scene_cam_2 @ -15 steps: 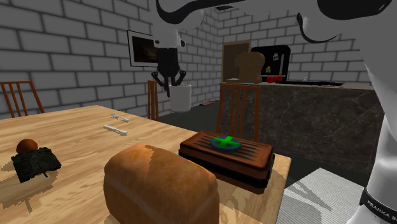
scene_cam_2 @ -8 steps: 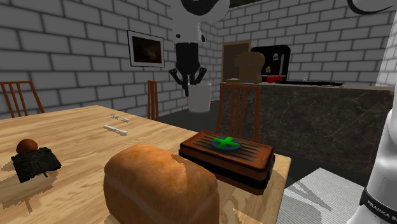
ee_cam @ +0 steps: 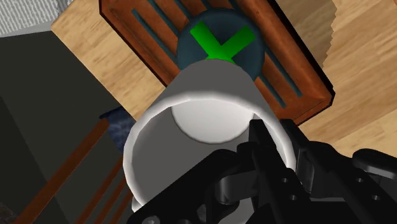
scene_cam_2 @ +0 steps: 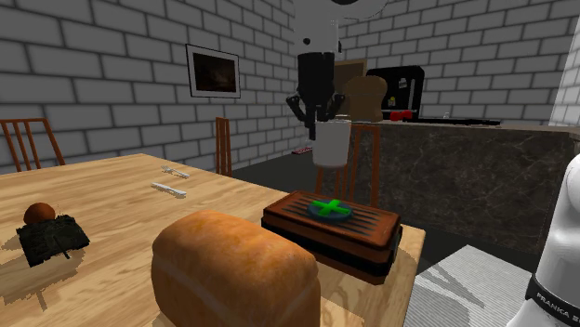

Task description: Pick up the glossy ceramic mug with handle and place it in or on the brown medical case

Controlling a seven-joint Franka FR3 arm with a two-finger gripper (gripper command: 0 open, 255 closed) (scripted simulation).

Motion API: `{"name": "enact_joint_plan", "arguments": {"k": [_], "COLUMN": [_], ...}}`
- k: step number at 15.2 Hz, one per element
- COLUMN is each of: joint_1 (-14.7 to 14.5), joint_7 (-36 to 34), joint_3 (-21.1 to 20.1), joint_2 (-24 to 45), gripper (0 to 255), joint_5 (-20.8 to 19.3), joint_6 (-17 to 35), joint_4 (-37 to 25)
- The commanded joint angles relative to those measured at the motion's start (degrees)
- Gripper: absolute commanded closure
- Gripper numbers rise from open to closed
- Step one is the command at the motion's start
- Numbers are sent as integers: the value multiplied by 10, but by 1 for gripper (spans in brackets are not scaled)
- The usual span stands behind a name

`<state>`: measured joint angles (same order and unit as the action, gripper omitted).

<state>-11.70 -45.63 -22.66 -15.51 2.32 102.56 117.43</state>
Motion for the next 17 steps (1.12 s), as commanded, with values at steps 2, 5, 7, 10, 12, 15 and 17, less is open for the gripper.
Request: {"name": "enact_joint_plan", "arguments": {"k": [2,5,7,10,12,15,17], "joint_1": [-2,-3,-3,-4,-4,-4,-4], "joint_7": [5,4,3,1,0,-3,-4], "joint_3": [4,2,1,-2,-3,-6,-7], "joint_2": [-22,-20,-19,-15,-11,-6,-1], "gripper": [255,255,255,255,255,255,255], "joint_5": [8,8,8,8,7,6,5], "joint_6": [12,35,50,74,89,113,129], "joint_4": [33,54,68,88,100,118,130]}}
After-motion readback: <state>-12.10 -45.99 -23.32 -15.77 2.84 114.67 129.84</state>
